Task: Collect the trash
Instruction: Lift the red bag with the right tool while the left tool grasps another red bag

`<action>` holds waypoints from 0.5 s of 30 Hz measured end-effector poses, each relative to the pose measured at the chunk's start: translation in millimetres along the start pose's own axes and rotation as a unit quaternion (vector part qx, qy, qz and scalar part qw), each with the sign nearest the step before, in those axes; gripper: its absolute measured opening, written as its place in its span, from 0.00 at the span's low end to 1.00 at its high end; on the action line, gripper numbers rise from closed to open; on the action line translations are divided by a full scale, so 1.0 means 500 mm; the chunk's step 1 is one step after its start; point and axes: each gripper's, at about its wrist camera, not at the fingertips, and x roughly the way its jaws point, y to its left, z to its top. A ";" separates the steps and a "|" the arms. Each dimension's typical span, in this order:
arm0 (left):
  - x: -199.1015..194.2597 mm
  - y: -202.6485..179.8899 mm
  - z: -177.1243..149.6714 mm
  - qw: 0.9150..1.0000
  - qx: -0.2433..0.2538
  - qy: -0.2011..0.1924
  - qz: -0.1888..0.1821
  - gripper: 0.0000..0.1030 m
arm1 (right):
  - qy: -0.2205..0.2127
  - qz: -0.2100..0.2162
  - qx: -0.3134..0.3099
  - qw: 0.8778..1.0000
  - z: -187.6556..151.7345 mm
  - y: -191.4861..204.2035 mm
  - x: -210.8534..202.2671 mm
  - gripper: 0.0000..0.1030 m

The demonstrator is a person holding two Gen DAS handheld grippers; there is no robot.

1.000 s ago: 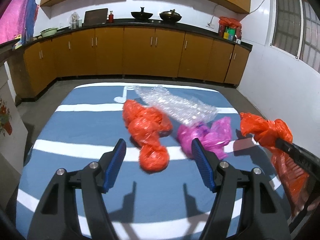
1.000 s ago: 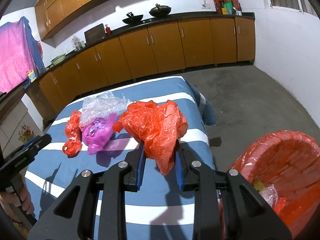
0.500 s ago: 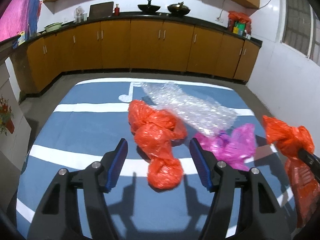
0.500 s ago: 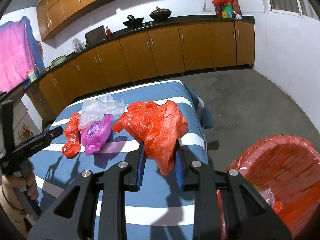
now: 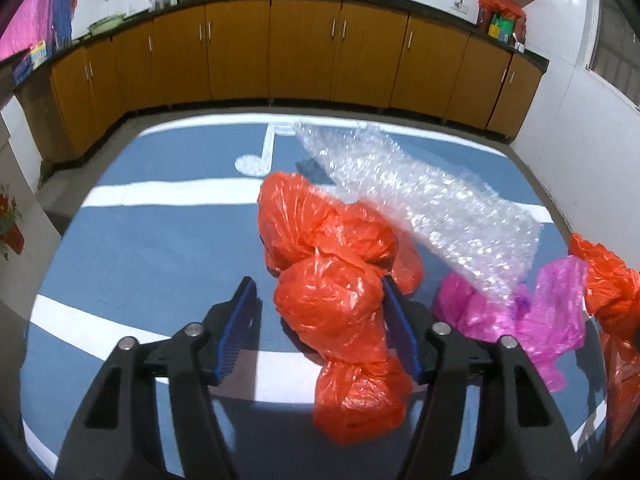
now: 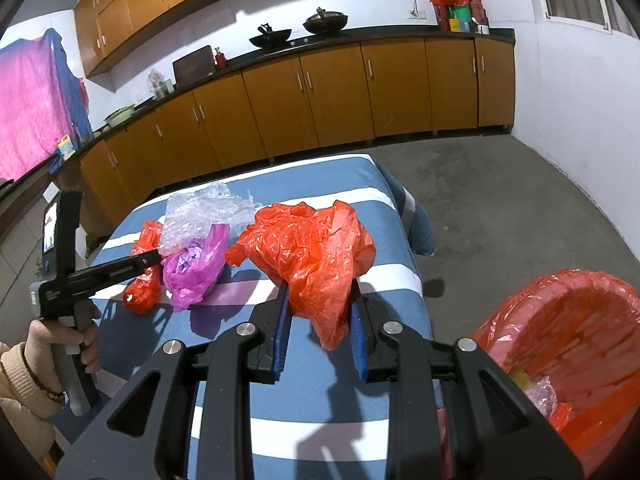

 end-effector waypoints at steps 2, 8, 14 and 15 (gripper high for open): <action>0.008 0.001 -0.004 1.000 0.000 0.007 -0.005 0.46 | 0.002 0.000 0.000 1.000 0.001 -0.001 0.000 0.26; -0.002 0.004 -0.010 1.000 0.002 0.000 -0.016 0.31 | 0.003 -0.001 -0.001 1.000 0.004 0.000 -0.002 0.26; -0.040 0.017 -0.022 1.000 0.002 -0.016 -0.011 0.29 | 0.000 0.001 -0.002 1.000 0.006 0.005 -0.012 0.26; -0.050 0.021 -0.025 1.000 0.001 -0.019 -0.011 0.29 | -0.001 0.002 -0.003 1.000 0.006 0.008 -0.015 0.26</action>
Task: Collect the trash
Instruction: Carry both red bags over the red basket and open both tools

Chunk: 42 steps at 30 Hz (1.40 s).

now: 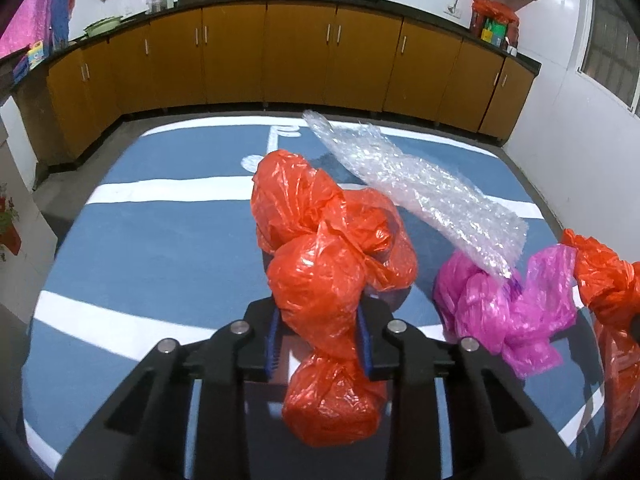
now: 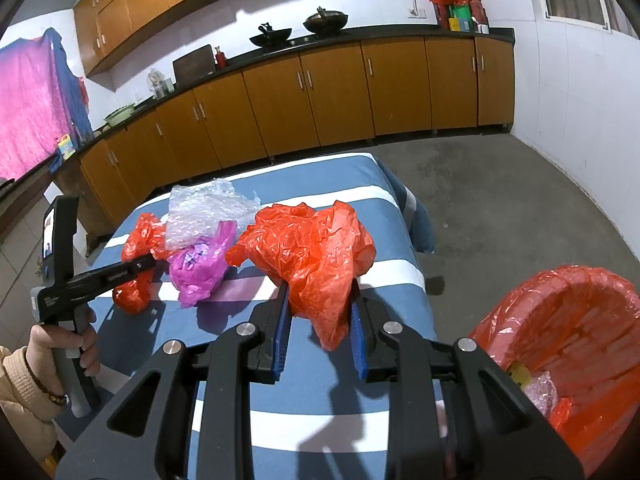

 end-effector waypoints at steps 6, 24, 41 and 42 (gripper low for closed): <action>-0.067 0.027 -0.022 1.000 0.000 -0.017 0.006 0.29 | -0.009 0.005 -0.002 1.000 -0.005 0.011 -0.031 0.26; -0.262 -0.033 -0.054 0.997 0.024 -0.065 -0.034 0.29 | -0.048 -0.027 0.008 0.998 -0.020 -0.006 -0.177 0.26; -0.345 -0.302 -0.089 0.982 0.111 -0.075 -0.132 0.29 | -0.061 -0.120 0.104 0.985 -0.085 -0.178 -0.297 0.26; -0.347 -0.321 -0.094 0.981 0.115 -0.072 -0.140 0.29 | -0.061 -0.127 0.110 0.984 -0.090 -0.190 -0.303 0.26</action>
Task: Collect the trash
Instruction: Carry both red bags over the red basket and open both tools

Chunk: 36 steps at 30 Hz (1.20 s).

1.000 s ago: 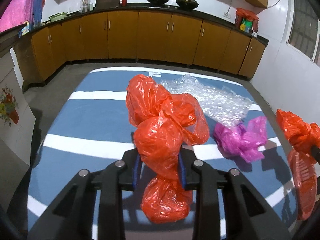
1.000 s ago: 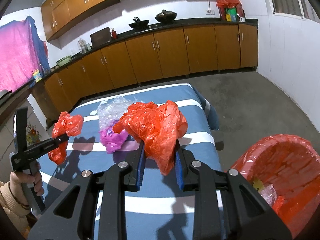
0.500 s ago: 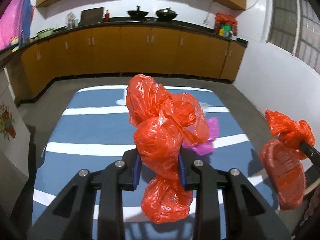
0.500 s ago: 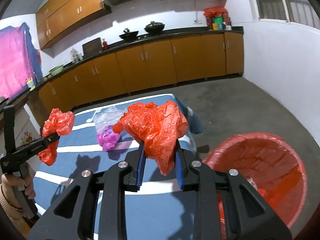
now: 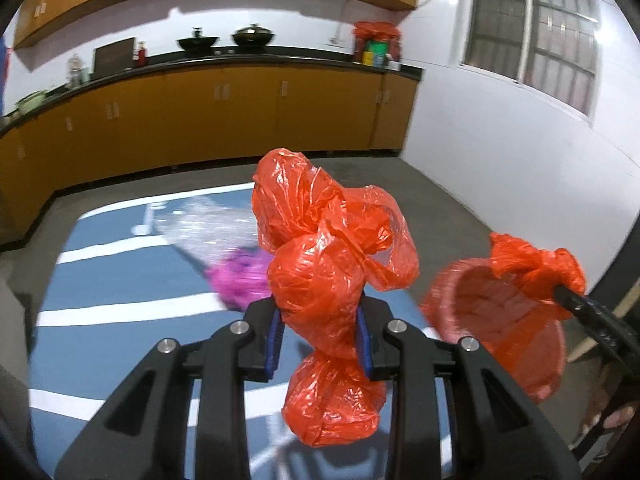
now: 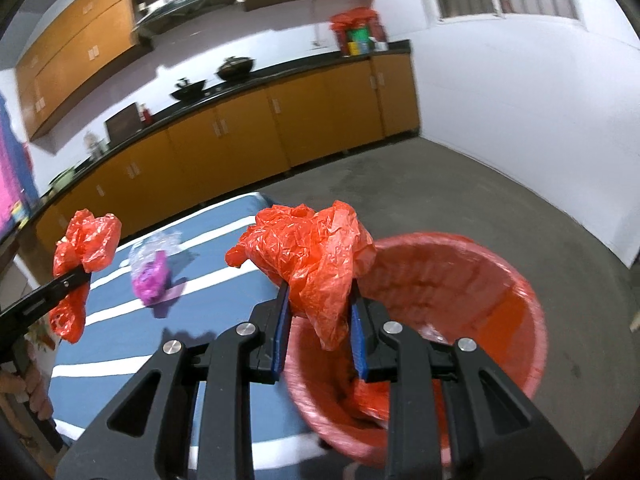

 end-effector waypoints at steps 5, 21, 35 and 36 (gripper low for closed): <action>0.023 -0.089 -0.011 0.999 0.021 0.013 -0.042 0.29 | -0.001 -0.031 0.024 0.999 -0.005 -0.058 -0.012 0.26; 0.117 -0.285 -0.058 0.985 0.082 0.065 -0.137 0.30 | -0.002 -0.073 0.076 0.994 -0.014 -0.161 -0.028 0.26; 0.192 -0.344 -0.086 0.976 0.102 0.106 -0.163 0.40 | -0.009 -0.058 0.092 0.994 -0.013 -0.197 -0.023 0.32; 0.196 -0.342 -0.085 0.976 0.102 0.108 -0.162 0.42 | -0.010 -0.058 0.092 0.994 -0.014 -0.198 -0.023 0.33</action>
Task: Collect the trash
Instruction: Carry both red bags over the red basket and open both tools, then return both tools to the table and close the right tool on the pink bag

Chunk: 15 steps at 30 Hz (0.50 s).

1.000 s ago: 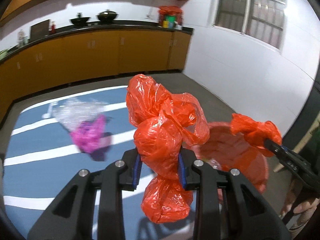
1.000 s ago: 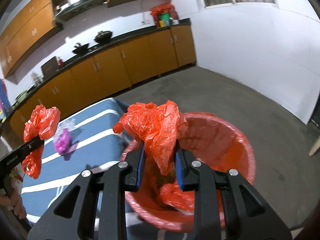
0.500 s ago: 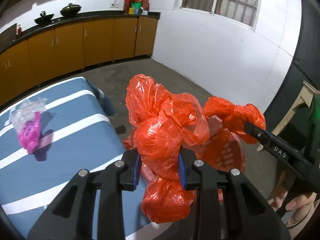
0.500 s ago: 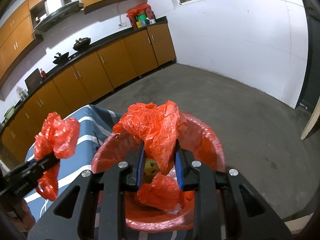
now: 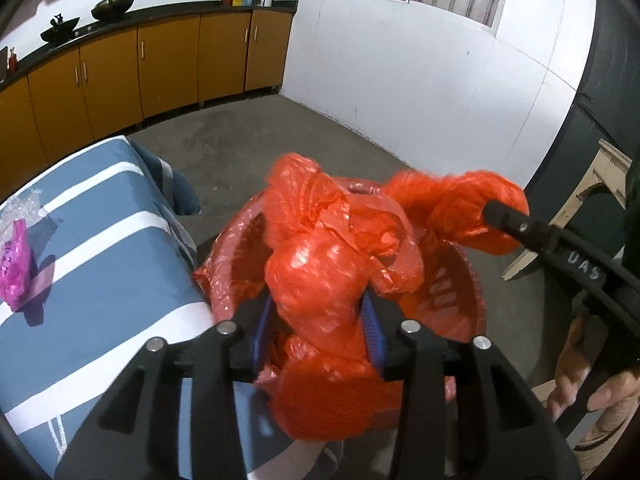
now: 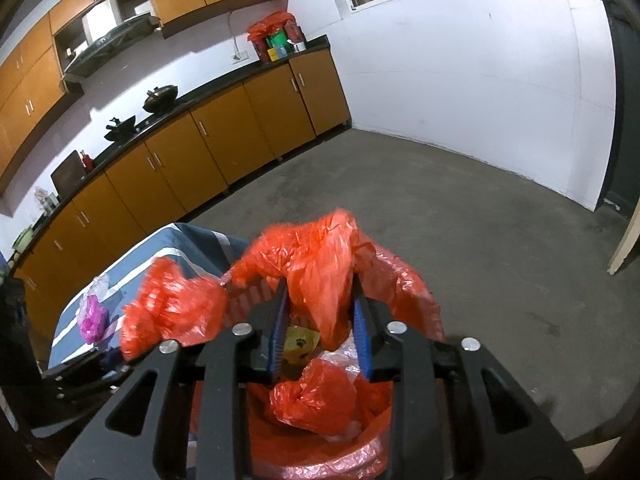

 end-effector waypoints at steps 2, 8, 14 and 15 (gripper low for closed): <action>0.008 0.007 -0.005 1.000 -0.004 0.004 0.002 0.45 | 0.000 0.000 -0.001 1.000 -0.003 -0.002 -0.001 0.38; 0.000 0.047 -0.017 0.999 -0.024 0.000 0.022 0.54 | -0.003 -0.018 -0.008 1.000 -0.002 -0.001 -0.004 0.48; -0.045 0.106 -0.031 0.996 -0.050 -0.026 0.068 0.63 | -0.010 -0.025 -0.033 0.999 0.003 0.025 -0.005 0.49; -0.053 0.116 -0.034 0.995 -0.052 -0.030 0.075 0.64 | -0.010 -0.023 -0.038 0.999 0.004 0.033 -0.005 0.49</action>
